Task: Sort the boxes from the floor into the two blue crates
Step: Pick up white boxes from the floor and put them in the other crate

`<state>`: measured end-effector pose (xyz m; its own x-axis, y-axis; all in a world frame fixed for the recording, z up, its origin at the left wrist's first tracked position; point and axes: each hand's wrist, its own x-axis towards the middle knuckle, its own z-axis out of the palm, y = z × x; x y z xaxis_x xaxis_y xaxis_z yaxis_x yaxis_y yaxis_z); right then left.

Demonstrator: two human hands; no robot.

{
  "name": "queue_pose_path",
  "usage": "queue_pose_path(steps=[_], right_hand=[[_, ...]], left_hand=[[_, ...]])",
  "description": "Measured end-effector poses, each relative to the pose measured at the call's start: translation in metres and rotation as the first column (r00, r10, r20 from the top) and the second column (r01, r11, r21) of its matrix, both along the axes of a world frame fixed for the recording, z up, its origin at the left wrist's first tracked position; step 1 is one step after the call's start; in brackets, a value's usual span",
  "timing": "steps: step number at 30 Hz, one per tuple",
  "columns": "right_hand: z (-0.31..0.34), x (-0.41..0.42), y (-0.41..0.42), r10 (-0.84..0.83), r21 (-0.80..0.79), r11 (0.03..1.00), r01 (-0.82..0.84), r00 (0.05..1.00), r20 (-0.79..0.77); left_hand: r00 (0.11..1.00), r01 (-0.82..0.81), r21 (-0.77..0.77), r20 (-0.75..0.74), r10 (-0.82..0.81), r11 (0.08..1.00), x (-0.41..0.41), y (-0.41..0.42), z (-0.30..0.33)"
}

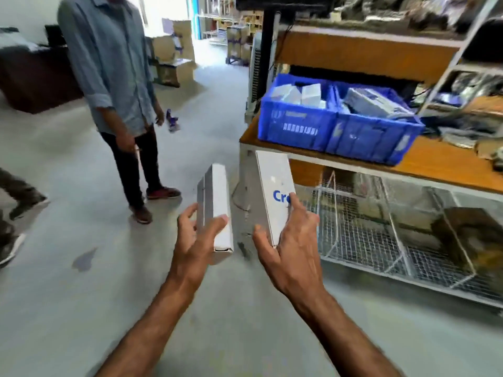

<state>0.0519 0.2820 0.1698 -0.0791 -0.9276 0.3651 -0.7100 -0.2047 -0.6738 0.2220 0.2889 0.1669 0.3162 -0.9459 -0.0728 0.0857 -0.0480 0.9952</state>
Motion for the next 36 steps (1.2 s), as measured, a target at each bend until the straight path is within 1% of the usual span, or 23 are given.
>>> queue_pose_path(steps=[4,7,9,13,18,21,25,27,33,36], right_hand=[[0.021,-0.075,-0.036,-0.119,-0.019,0.993,0.119,0.993,-0.001],[0.029,-0.112,-0.062,-0.183,-0.012,0.983,0.183,0.983,0.011],[0.031,-0.131,-0.082,-0.229,-0.012,0.973,0.23,0.973,0.031],[0.031,-0.154,-0.127,-0.29,-0.023,0.956,0.291,0.956,0.042],[0.029,-0.181,-0.201,-0.331,-0.042,0.943,0.331,0.944,0.01],[0.032,-0.189,-0.252,-0.331,-0.039,0.943,0.33,0.943,-0.023],[0.044,-0.187,-0.321,-0.352,-0.033,0.936,0.351,0.935,-0.047],[0.05,-0.182,-0.354,-0.348,-0.039,0.937,0.346,0.936,-0.048],[0.063,-0.166,-0.446,-0.285,-0.011,0.959,0.284,0.956,-0.068],[0.065,-0.164,-0.494,-0.264,0.0,0.964,0.264,0.963,-0.051]], left_hand=[[0.984,0.153,0.041,-0.098,-0.148,0.987,-0.077,-0.053,0.02],[0.96,0.238,0.044,-0.163,-0.228,0.97,-0.115,-0.093,0.034],[0.946,0.293,0.02,-0.149,-0.287,0.956,-0.134,-0.122,0.041],[0.938,0.342,-0.013,-0.055,-0.342,0.94,-0.165,-0.185,0.046],[0.933,0.356,-0.083,-0.02,-0.359,0.931,-0.195,-0.274,0.039],[0.934,0.355,-0.098,-0.014,-0.358,0.93,-0.199,-0.327,0.037],[0.939,0.344,-0.09,0.035,-0.342,0.935,-0.194,-0.397,0.051],[0.942,0.335,-0.1,0.069,-0.329,0.937,-0.189,-0.429,0.058],[0.952,0.298,-0.087,0.103,-0.289,0.95,-0.173,-0.51,0.075],[0.956,0.272,-0.087,0.138,-0.258,0.959,-0.17,-0.553,0.081]])
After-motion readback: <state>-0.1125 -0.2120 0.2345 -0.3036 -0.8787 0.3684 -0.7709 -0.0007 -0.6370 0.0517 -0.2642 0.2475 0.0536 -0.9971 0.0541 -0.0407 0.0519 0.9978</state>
